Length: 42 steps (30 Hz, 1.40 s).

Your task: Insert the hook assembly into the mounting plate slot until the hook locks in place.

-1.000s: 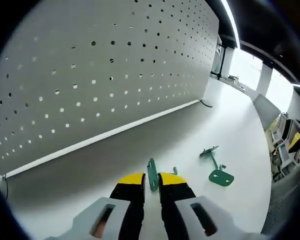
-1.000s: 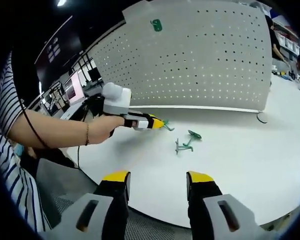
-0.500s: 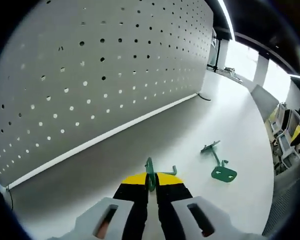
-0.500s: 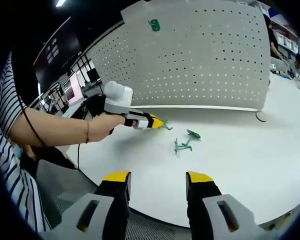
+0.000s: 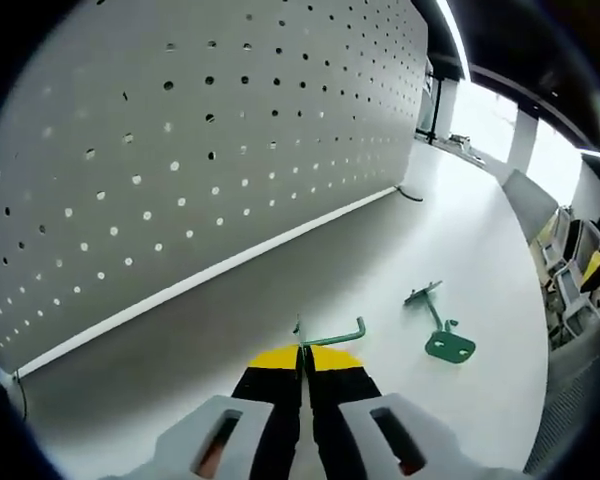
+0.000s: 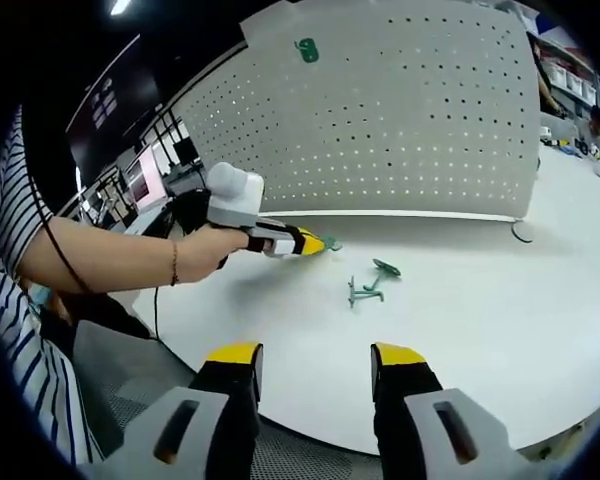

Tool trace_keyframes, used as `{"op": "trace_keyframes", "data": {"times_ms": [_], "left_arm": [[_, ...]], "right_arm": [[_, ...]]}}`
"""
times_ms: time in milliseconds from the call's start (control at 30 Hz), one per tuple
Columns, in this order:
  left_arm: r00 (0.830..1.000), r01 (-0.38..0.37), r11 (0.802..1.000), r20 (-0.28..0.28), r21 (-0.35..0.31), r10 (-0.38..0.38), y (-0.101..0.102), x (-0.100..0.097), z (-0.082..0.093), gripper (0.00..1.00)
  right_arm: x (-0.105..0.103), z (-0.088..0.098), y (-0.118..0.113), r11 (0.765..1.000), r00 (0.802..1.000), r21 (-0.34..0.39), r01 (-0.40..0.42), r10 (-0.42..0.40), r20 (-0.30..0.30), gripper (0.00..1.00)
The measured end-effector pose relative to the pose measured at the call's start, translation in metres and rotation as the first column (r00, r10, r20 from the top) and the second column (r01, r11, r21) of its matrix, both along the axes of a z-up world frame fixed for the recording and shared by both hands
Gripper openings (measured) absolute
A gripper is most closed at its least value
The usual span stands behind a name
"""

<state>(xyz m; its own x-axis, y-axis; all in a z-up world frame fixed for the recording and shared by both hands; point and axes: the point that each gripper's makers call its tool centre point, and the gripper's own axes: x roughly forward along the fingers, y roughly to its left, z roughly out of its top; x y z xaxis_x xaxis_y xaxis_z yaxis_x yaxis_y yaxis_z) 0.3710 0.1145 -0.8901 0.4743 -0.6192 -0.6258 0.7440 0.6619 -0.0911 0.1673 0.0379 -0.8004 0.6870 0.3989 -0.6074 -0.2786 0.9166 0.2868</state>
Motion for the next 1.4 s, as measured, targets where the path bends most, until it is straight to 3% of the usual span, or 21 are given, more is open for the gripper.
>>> {"op": "trace_keyframes", "data": {"times_ms": [400,567,833,1133,1400], "left_arm": [[1.0,-0.018,1.0,0.007,-0.018,0.018,0.007,0.001,0.015,0.01],[0.999,0.003,1.0,0.039,-0.001,-0.003,0.01,0.0,0.024,0.01],[0.998,-0.002,1.0,0.055,-0.029,0.003,0.02,-0.003,0.048,0.01],[0.998,-0.001,0.998,0.065,-0.059,0.005,0.029,-0.027,0.078,0.01],[0.998,-0.021,0.991,0.055,-0.129,0.028,0.033,-0.041,0.11,0.01]], "right_arm": [[0.004,0.004,-0.005,1.0,1.0,-0.006,0.01,-0.01,0.011,0.42],[0.008,0.008,-0.006,1.0,1.0,0.009,0.022,-0.022,0.016,0.42],[0.02,0.019,-0.004,1.0,0.999,0.024,0.015,-0.016,0.043,0.42],[0.037,0.035,-0.006,1.0,0.996,0.03,0.002,-0.004,0.092,0.41],[0.041,0.048,0.015,0.991,0.996,0.131,0.003,-0.015,0.093,0.41]]}}
